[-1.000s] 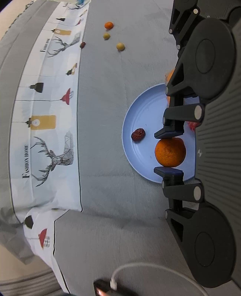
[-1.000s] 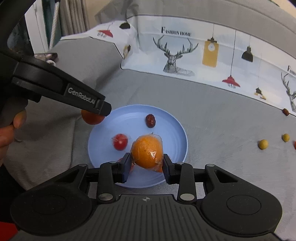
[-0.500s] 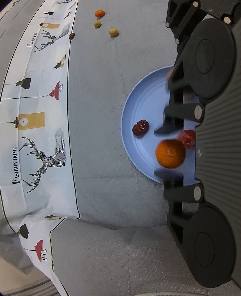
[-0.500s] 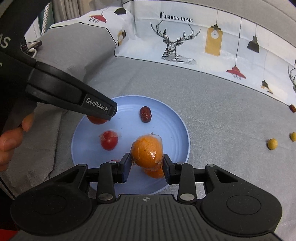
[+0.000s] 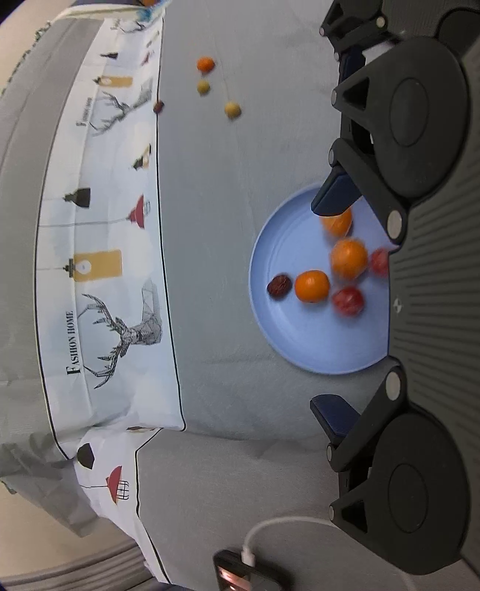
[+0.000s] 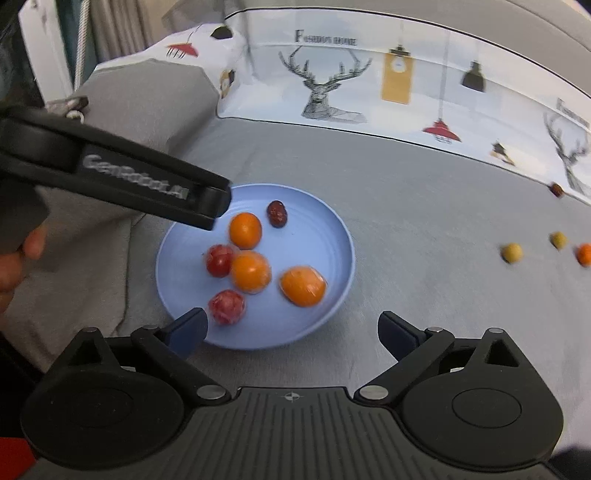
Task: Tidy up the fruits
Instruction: 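Open both tools to drop the oranges onto the plate, then withdraw both tools from the plate toward the remaining fruits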
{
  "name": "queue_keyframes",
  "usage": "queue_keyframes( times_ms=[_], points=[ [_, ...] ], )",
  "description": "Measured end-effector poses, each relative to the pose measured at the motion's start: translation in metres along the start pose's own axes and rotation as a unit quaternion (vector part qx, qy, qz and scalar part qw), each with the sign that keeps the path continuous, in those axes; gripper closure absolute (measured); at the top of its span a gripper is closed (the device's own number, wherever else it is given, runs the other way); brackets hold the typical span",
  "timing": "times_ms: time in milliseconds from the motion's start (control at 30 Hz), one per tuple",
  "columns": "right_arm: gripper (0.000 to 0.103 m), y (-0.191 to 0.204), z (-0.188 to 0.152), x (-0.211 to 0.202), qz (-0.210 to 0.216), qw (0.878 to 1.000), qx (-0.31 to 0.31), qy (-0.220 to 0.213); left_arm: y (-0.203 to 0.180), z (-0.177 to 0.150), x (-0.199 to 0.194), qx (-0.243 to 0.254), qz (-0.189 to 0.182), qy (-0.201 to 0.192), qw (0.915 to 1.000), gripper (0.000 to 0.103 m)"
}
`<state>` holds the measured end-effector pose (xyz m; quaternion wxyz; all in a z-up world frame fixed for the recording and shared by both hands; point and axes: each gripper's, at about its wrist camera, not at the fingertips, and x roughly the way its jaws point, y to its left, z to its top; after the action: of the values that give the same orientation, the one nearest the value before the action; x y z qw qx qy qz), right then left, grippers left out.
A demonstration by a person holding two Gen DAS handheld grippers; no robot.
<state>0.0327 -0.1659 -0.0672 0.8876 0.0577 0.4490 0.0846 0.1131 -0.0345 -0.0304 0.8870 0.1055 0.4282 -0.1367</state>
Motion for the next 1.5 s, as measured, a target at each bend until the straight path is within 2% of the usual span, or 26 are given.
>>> queue_keyframes(
  times_ms=[100, 267, 600, 867, 1500],
  points=[
    [0.003, -0.003, -0.004, -0.021, 0.000, 1.000, 0.022, -0.010, -0.006, -0.007, -0.025, -0.001, 0.008, -0.013, 0.9999, 0.000],
    [0.001, 0.001, -0.015, -0.051, -0.011, 0.999, 0.017, -0.029, -0.012, -0.022, -0.060, -0.001, 0.020, -0.018, 0.9996, 0.000],
    [0.001, 0.005, -0.034, -0.101, -0.018, 0.997, 0.006, -0.075, -0.019, -0.051, -0.100, -0.005, 0.046, -0.025, 0.9986, 0.000],
    [0.001, 0.003, -0.044, -0.117, -0.026, 0.996, 0.011, -0.087, -0.025, -0.056, -0.111, -0.004, 0.050, -0.030, 0.9983, 0.000],
    [0.001, 0.010, -0.041, -0.118, -0.039, 0.995, -0.002, -0.092, -0.016, -0.052, -0.109, -0.010, 0.044, -0.035, 0.9984, 0.000]
  ],
)
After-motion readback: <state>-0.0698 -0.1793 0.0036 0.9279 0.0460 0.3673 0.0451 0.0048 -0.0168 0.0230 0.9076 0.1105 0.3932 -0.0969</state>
